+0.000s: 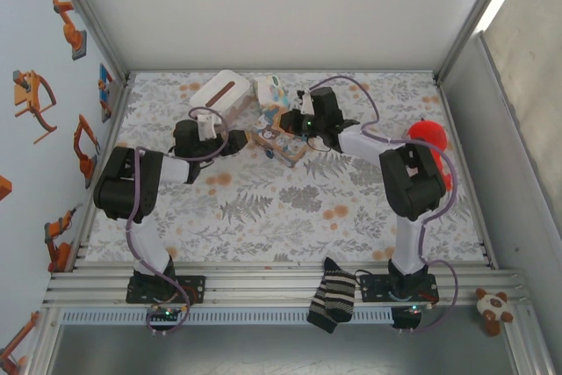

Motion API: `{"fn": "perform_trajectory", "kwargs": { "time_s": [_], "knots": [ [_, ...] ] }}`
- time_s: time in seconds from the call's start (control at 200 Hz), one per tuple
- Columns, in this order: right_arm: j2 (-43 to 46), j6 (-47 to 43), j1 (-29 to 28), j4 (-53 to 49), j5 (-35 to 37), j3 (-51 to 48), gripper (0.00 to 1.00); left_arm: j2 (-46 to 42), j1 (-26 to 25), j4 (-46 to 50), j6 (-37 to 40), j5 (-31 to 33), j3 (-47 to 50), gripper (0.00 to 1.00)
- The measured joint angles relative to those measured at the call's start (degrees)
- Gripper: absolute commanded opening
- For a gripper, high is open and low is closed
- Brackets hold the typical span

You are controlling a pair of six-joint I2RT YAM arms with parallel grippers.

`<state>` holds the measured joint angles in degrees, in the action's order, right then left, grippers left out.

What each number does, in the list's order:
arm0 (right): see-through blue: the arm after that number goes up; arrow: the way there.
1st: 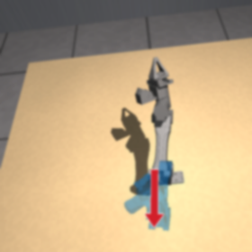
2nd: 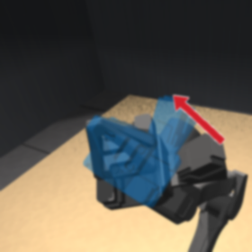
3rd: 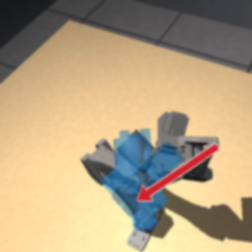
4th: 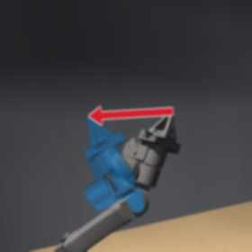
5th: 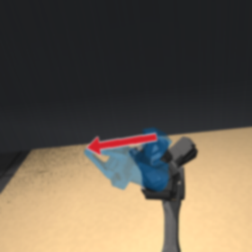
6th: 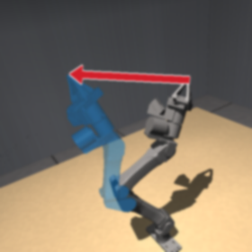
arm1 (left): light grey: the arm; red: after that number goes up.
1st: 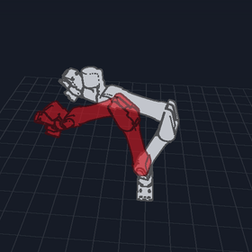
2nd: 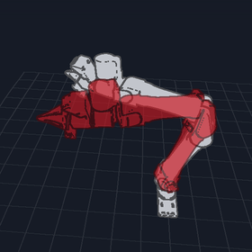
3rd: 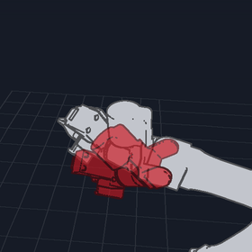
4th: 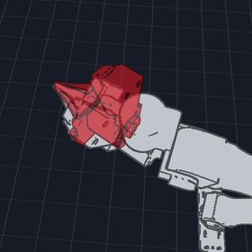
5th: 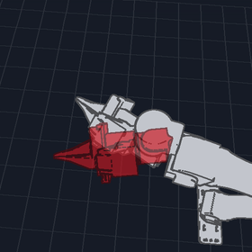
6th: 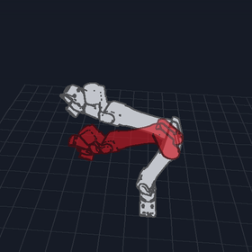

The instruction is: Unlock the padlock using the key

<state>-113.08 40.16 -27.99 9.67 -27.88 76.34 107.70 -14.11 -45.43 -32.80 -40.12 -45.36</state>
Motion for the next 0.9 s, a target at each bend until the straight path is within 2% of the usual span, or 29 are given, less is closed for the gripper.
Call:
{"fn": "perform_trajectory", "kwargs": {
  "time_s": [0.165, 0.376, 0.706, 0.902],
  "knots": [
    [-4.68, 0.15, -0.07, -0.07, -0.72, 4.22, 0.00, 0.00, -0.11, 1.90, 0.28, -0.22, -3.28, 0.76],
    [-9.25, 0.44, -1.05, -0.07, -2.14, 8.00, 0.00, -2.58, -0.11, 4.39, 1.16, -0.17, -1.49, 0.75],
    [-10.03, 0.28, -2.25, -2.05, -2.10, 8.55, 0.00, -12.74, -0.11, 7.91, 4.74, 0.96, 5.90, 0.75],
    [-7.87, 1.62, -4.31, 4.24, -2.40, 2.69, 0.00, -19.21, -0.46, 11.39, 6.62, 2.86, 11.08, 0.75]
  ]
}}
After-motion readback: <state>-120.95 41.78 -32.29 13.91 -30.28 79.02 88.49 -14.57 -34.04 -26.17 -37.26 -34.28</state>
